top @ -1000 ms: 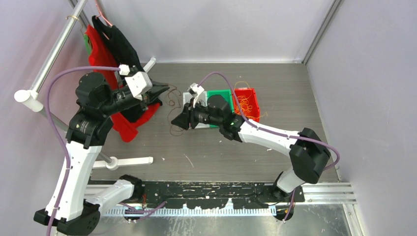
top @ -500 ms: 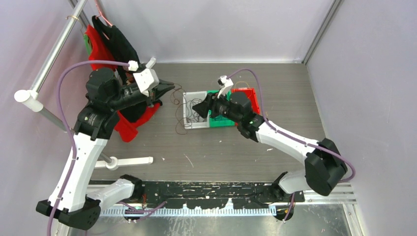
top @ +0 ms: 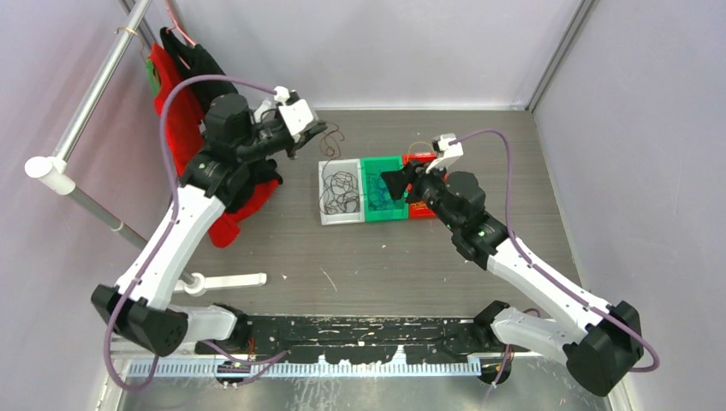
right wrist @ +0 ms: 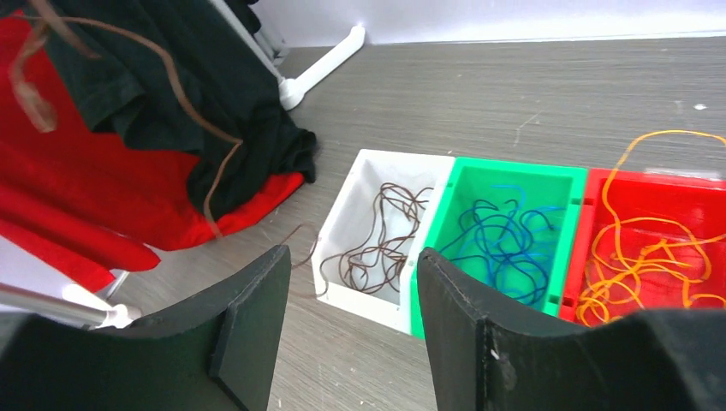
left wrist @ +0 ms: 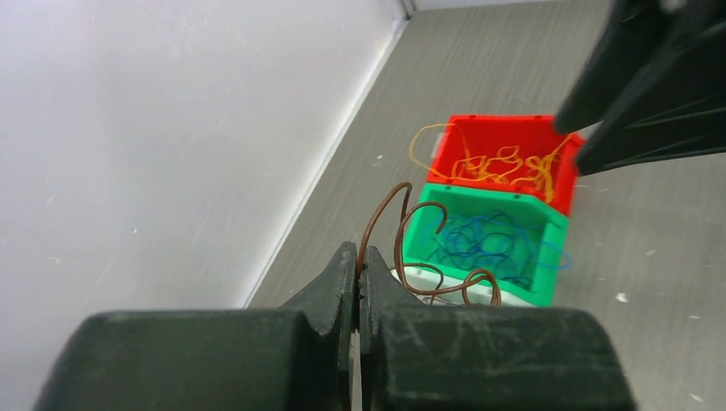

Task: Untangle the cables
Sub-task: Place the cable in the bin.

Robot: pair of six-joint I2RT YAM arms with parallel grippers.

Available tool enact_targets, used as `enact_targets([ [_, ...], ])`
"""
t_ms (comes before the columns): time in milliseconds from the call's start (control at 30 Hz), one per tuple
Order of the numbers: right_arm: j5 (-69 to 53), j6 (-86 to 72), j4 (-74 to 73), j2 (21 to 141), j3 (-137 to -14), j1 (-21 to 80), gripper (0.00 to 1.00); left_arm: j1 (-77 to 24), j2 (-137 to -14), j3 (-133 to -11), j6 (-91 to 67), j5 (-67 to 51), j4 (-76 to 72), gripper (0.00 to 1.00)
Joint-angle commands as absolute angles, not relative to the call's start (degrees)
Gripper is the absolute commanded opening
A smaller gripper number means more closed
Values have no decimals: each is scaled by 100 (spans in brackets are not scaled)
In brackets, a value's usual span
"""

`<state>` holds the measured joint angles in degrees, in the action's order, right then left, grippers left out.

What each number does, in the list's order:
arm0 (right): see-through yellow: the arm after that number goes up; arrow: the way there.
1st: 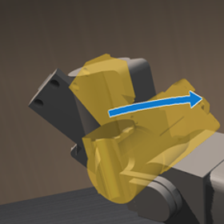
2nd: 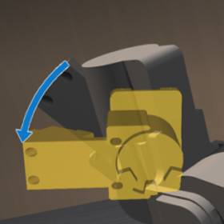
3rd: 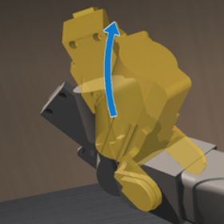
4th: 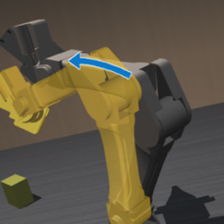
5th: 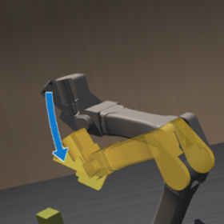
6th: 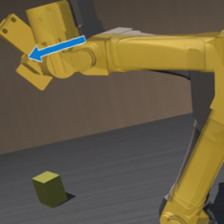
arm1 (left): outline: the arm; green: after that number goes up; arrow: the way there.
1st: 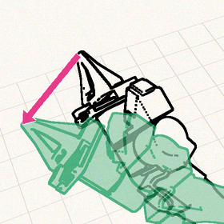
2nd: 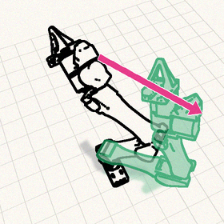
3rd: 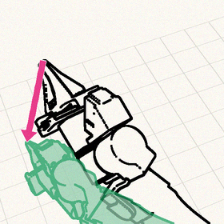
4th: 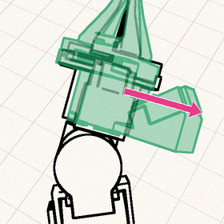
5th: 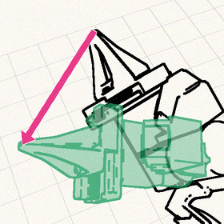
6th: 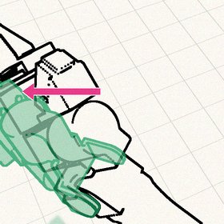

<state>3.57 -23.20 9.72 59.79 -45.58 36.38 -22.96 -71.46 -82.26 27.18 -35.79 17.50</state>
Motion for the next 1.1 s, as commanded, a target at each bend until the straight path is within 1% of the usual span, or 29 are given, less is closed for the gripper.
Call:
enact_targets([
  [0, 753, -2162, 917, 5562, -4374, 3562, 61, -2400, -7689, -8248, 3222, -3129, 771, 0],
  [300, 783, -2179, 844, 5448, -4164, 3457, 60, -2615, -8558, -8150, 3646, -2569, 53, 0],
  [500, 817, -2205, 873, 5333, -4055, 3368, 60, -2810, -8780, -7147, 3993, -2379, 342, 0],
  [600, 815, -2215, 881, 5256, -3968, 3327, 59, -2889, -9067, -6929, 4211, -2177, 334, 0],
  [733, 834, -2197, 853, 5167, -3849, 3255, 59, -2909, -9535, -7003, 4617, -1888, 430, 0],
  [900, 834, -2206, 834, 5088, -3749, 3136, 59, -2909, -10240, -7581, 5019, -1689, 958, 0],
  [1067, 790, -2241, 781, 5084, -3805, 3031, 59, -2909, -10668, -7815, 5458, -1577, 1387, 0],
])
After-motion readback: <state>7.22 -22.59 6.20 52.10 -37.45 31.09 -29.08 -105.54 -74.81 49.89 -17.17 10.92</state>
